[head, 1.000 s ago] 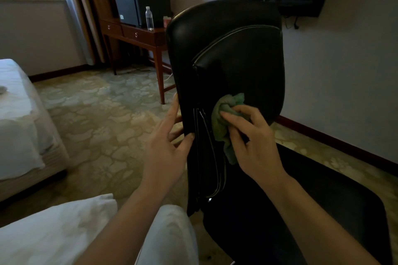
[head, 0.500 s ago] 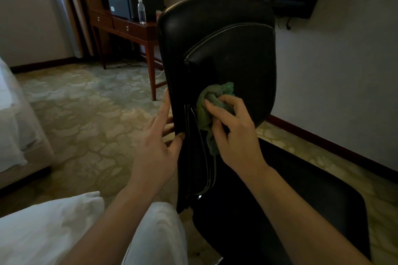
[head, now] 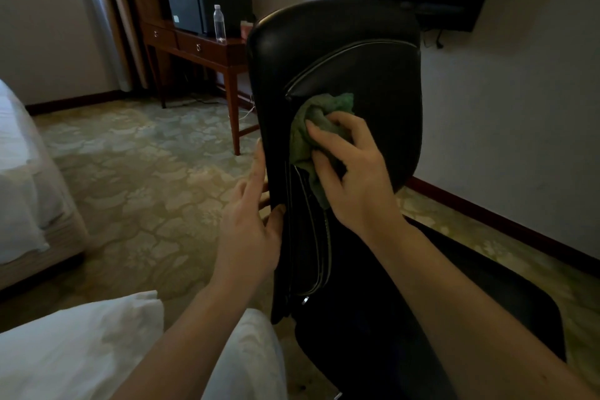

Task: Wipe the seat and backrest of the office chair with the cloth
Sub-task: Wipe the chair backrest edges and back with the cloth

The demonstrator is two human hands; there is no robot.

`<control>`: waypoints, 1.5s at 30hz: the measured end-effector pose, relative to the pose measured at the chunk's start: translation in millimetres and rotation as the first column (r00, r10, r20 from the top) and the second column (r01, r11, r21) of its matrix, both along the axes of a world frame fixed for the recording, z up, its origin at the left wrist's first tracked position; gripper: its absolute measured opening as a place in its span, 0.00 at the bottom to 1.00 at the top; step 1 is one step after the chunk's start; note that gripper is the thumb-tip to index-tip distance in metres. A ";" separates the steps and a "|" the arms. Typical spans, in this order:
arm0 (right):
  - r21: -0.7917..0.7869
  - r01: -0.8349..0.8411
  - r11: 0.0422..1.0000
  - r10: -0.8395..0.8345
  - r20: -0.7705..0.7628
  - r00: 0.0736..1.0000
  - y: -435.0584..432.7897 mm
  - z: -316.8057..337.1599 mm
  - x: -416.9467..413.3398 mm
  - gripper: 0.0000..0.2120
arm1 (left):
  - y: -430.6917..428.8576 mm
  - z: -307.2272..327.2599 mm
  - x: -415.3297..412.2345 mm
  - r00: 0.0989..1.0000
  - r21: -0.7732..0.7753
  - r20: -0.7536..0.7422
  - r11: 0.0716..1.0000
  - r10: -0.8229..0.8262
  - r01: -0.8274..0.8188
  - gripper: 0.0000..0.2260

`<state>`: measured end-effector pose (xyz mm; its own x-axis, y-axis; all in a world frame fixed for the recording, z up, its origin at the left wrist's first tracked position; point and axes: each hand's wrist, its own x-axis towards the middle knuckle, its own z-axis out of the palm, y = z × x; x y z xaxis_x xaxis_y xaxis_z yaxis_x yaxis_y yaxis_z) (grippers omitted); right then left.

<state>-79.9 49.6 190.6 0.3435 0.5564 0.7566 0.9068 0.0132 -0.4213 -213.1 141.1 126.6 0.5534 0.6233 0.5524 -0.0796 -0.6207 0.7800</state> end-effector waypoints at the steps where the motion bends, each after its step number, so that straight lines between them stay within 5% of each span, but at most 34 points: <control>1: 0.004 0.003 1.000 -0.003 0.004 1.000 -1.2 -2.4 0.4 0.17 | -1.0 -0.2 0.9 1.000 -0.002 0.002 1.000 0.008 -0.008 0.40; 6: -0.032 -0.034 0.999 0.032 -0.051 0.998 -13.9 -15.5 3.2 0.17 | -2.7 -0.8 1.5 1.000 0.005 -0.008 1.000 0.030 -0.030 0.41; 9: -0.087 0.023 0.996 -0.019 0.043 0.999 -25.4 -29.0 10.6 0.18 | -2.4 1.8 1.0 1.000 0.022 -0.012 0.999 0.025 -0.025 0.41; 16: 0.049 0.068 0.997 -0.071 0.078 0.994 -18.3 -1.0 17.7 0.18 | -4.4 0.9 0.9 1.000 -0.013 -0.007 1.000 0.020 -0.020 0.41; 26: -0.110 0.035 0.993 -0.025 0.099 0.995 -21.8 -26.1 12.8 0.17 | -3.3 -0.6 2.5 0.999 -0.048 0.028 0.999 0.016 -0.014 0.40; 42: -0.121 0.059 0.991 -0.032 0.209 0.977 -17.9 -28.1 10.5 0.16 | -5.0 -5.6 3.2 0.997 -0.045 0.034 0.997 0.067 -0.065 0.40; 45: -0.109 0.069 0.992 -0.061 0.081 0.995 -29.3 -38.1 14.1 0.13 | -7.6 -4.6 3.6 0.997 -0.039 0.034 0.997 0.074 -0.072 0.39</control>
